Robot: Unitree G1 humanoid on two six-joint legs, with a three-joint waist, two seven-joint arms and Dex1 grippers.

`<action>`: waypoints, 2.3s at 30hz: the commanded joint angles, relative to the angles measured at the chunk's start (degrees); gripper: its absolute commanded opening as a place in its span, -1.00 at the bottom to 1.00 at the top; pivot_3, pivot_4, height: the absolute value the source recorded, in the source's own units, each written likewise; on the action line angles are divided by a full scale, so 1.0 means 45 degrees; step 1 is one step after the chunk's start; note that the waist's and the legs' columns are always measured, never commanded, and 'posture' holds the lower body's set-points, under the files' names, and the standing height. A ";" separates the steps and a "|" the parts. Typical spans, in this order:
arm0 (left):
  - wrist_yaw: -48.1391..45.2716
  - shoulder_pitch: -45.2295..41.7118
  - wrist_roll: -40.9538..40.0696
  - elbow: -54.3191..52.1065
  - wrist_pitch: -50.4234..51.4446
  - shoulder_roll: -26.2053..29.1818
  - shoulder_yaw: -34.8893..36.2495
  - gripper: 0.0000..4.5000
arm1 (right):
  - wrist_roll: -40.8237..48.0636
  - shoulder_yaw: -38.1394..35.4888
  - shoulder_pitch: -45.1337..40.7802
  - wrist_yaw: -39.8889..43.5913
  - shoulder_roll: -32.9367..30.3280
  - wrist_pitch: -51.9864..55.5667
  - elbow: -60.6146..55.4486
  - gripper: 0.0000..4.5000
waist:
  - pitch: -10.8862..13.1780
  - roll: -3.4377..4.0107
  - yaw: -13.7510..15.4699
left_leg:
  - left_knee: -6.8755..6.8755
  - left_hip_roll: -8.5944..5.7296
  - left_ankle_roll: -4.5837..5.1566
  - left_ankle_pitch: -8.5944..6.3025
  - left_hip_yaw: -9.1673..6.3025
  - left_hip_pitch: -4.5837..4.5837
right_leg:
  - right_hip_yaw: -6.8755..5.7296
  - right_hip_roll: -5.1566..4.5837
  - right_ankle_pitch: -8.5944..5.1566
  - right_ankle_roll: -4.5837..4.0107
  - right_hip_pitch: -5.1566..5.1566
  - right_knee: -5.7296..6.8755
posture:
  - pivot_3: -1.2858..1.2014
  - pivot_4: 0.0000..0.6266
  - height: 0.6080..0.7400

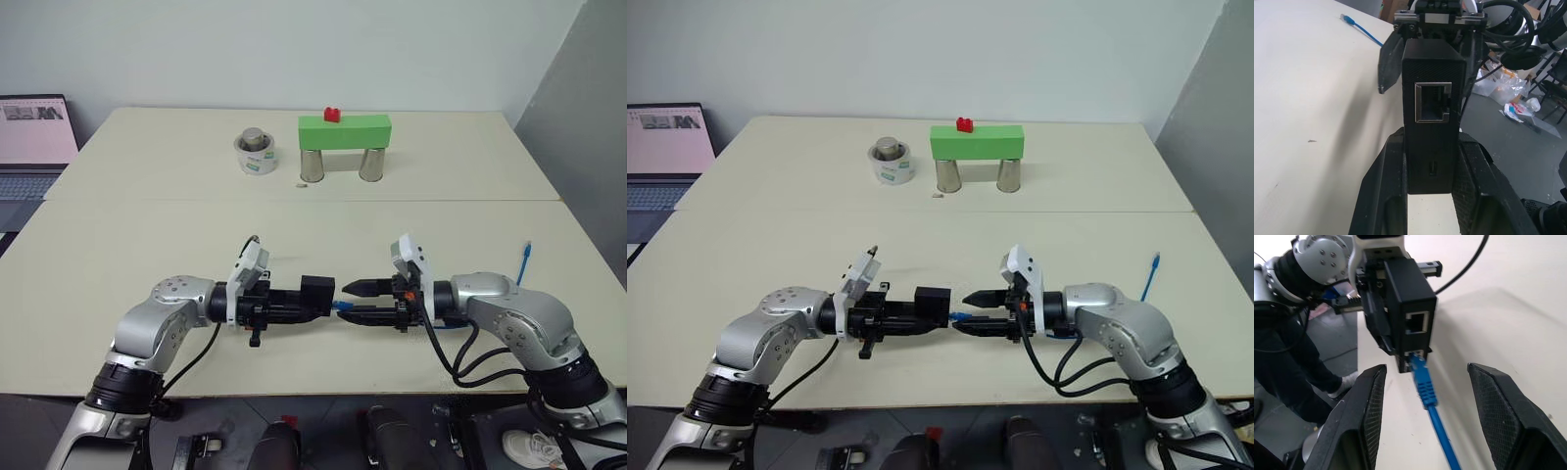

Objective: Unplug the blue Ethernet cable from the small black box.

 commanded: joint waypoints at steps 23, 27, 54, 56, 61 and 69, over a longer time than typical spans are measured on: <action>-0.0312 0.0320 0.0615 -0.0180 -0.1170 0.0026 -0.0268 -0.64 | -0.0786 0.0535 -0.0301 0.0308 0.0508 0.0225 -0.0408 -0.98 | 0.0000 0.0000 -0.0003 | 0.0001 0.0000 0.0000 0.0000 -0.0011 -0.0002 | -0.0010 0.0000 0.0000 0.0000 0.0001 0.0000 | 0.03 -0.52 1.00; -0.0411 0.0402 0.0631 -0.0249 -0.1170 0.0033 -0.0267 -0.64 | -0.0921 0.0549 -0.0346 0.0535 0.0488 0.0246 -0.0363 -0.98 | 0.0000 0.0000 -0.0002 | 0.0000 0.0000 0.0000 0.0000 -0.0010 -0.0002 | -0.0009 0.0000 0.0000 0.0000 0.0000 -0.0001 | 0.03 -0.52 1.00; 0.3591 0.1399 0.2080 0.0256 -0.2368 -0.0127 0.1340 -0.64 | -0.6869 -0.1564 -0.1888 -0.3673 0.0560 -0.6767 0.8148 -0.35 | 0.0003 0.0005 0.0043 | -0.0003 -0.0004 0.0000 0.0000 0.0001 -0.0015 | 0.0005 -0.0006 0.0010 0.0011 -0.0015 -0.0001 | 0.03 -0.52 1.00; 0.4029 0.1463 0.2097 0.0175 -0.1977 -0.0128 0.1384 -0.64 | -0.6746 -0.1648 -0.1648 -0.3165 0.0405 -0.6736 0.7572 -0.18 | 0.0003 0.0006 0.0034 | -0.0004 -0.0004 0.0000 0.0000 0.0005 -0.0024 | 0.0009 -0.0010 0.0009 0.0008 -0.0023 -0.0001 | 0.03 -0.52 1.00; 0.5639 0.1351 0.2782 0.0683 -0.2456 -0.0599 0.1688 -0.64 | -0.5325 -0.2125 -0.0331 -0.1229 -0.0461 -0.5647 0.3975 0.37 | 0.0008 0.0013 0.0028 | -0.0001 -0.0010 0.0000 0.0000 0.0004 -0.0031 | 0.0010 -0.0018 0.0009 0.0009 -0.0024 -0.0006 | 0.03 -0.52 1.00; 1.0370 -0.0373 0.5341 0.4906 -0.6891 -0.2383 0.2664 -0.64 | -0.4178 -0.1623 0.0333 -0.1173 0.0119 -0.3950 0.0016 0.57 | 0.0007 0.0012 0.0087 | 0.0011 -0.0004 -0.0001 0.0002 -0.0024 0.0018 | -0.0009 -0.0007 0.0024 0.0029 0.0018 0.0013 | 0.03 -0.52 1.00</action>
